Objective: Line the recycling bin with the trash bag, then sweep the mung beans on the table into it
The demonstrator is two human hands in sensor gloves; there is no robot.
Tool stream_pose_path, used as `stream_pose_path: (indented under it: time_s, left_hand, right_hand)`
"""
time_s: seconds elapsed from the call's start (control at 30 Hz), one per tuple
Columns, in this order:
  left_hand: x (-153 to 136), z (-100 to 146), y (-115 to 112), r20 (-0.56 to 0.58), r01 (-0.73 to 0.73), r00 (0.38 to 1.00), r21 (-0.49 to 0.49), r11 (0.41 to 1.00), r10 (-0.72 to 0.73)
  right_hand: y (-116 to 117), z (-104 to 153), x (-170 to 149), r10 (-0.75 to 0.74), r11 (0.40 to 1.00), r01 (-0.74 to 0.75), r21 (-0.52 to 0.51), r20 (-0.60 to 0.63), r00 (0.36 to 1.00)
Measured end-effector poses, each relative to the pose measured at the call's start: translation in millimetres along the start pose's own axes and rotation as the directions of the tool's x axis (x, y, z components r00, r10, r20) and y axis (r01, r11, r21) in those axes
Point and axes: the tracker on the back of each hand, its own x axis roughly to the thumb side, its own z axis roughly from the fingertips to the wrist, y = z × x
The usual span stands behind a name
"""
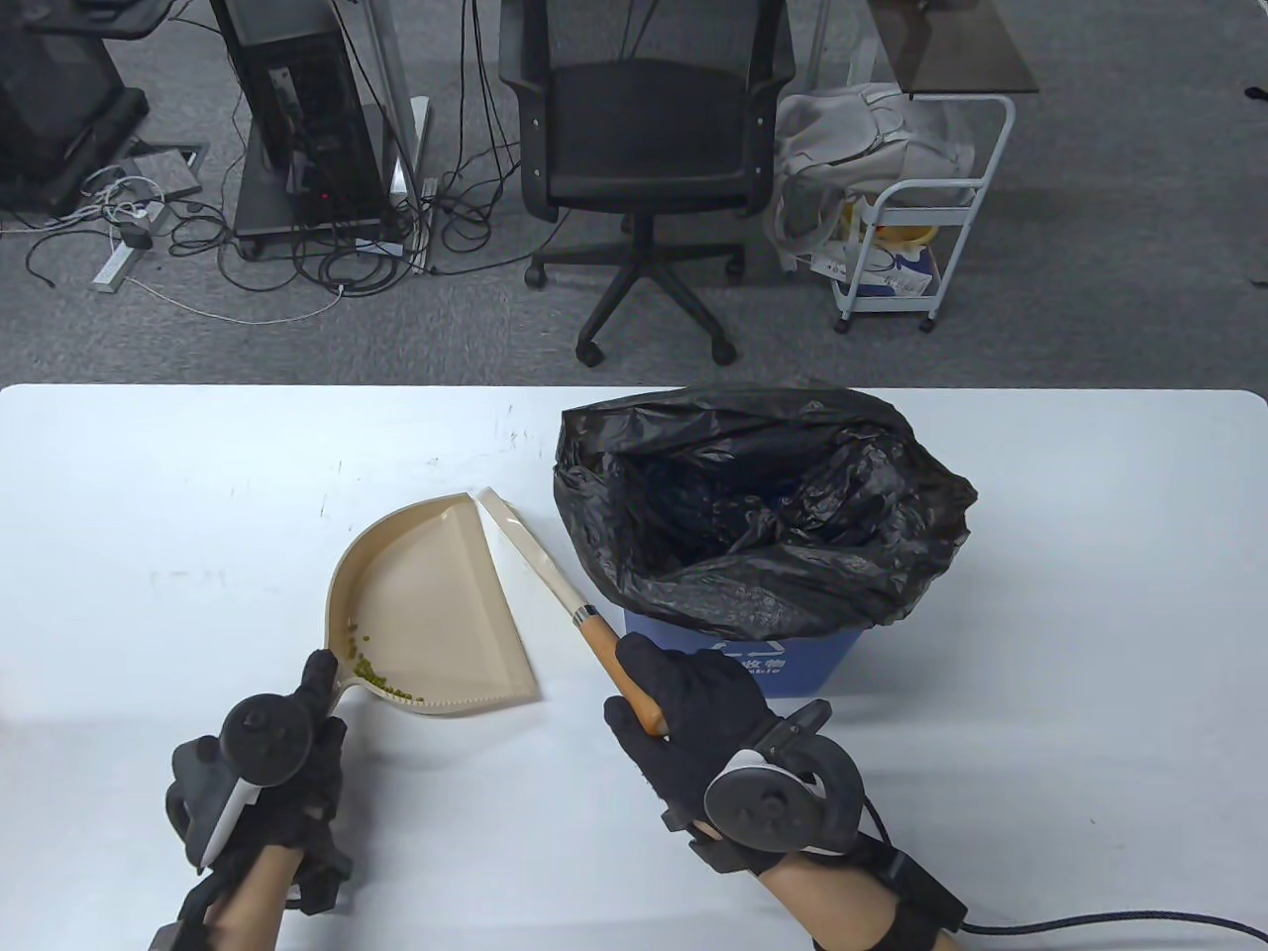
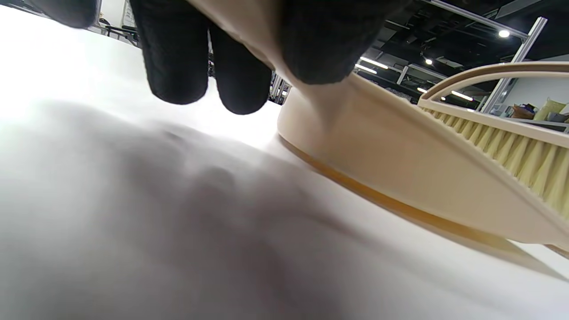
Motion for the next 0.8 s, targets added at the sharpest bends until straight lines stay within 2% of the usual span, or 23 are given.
stream_pose_path:
  time_s: [0.17, 0.47, 0.8]
  left_hand:
    - [3.9, 3.5, 12.3, -0.014, -0.051, 0.999, 0.031, 0.998, 0.052]
    - [12.9, 15.2, 47.8, -0.015, -0.093, 0.995, 0.108, 0.990, 0.095]
    - [27.3, 30.4, 100.4, -0.007, -0.165, 0.985, 0.203, 0.965, 0.170]
  right_hand:
    - [-1.3, 1.4, -0.3, 0.003, 1.000, -0.003, -0.005, -0.005, 1.000]
    - [-2.6, 2.7, 1.0, 0.015, 1.000, -0.015, -0.004, 0.002, 1.000]
    - [-0.6, 6.3, 12.7, 0.091, 0.996, -0.092, 0.006, 0.064, 0.994]
